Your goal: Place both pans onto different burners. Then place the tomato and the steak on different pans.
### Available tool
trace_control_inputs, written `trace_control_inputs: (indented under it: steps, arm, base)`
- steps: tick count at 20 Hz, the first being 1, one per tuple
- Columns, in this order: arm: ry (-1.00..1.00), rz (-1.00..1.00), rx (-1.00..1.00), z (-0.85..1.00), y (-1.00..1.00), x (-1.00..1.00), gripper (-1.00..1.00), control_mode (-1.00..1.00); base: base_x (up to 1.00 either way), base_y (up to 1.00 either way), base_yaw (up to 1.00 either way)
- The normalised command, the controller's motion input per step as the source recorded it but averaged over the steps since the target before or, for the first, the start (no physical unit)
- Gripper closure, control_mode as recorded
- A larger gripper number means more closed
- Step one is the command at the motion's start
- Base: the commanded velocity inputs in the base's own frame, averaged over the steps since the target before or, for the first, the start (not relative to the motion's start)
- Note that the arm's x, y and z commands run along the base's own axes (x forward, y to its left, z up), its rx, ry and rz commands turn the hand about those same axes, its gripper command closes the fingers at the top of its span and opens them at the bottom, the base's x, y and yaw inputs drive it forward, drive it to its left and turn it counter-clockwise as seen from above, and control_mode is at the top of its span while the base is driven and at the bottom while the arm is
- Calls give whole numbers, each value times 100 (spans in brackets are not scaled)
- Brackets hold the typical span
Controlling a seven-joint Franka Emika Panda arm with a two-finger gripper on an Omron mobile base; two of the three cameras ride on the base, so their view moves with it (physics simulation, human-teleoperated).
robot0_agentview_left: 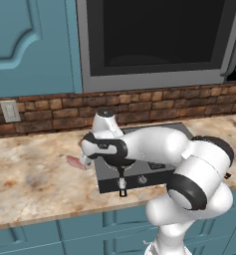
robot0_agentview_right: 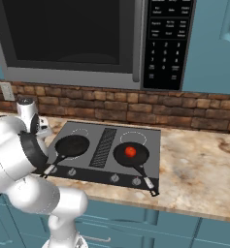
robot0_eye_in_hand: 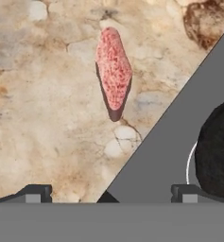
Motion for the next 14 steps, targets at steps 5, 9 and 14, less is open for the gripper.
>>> trace_control_inputs:
  steps: [5, 9, 14]
  arm:
    - [0, 0, -1, -20, 26, 13, -100, -100]
    - [0, 0, -1, -22, 21, 22, -100, -100]
    - [0, 0, 0, -13, 9, 26, -100, -100]
  base:
    - [0, 0, 0]
    - [0, 0, 0]
    - [0, 0, 0]
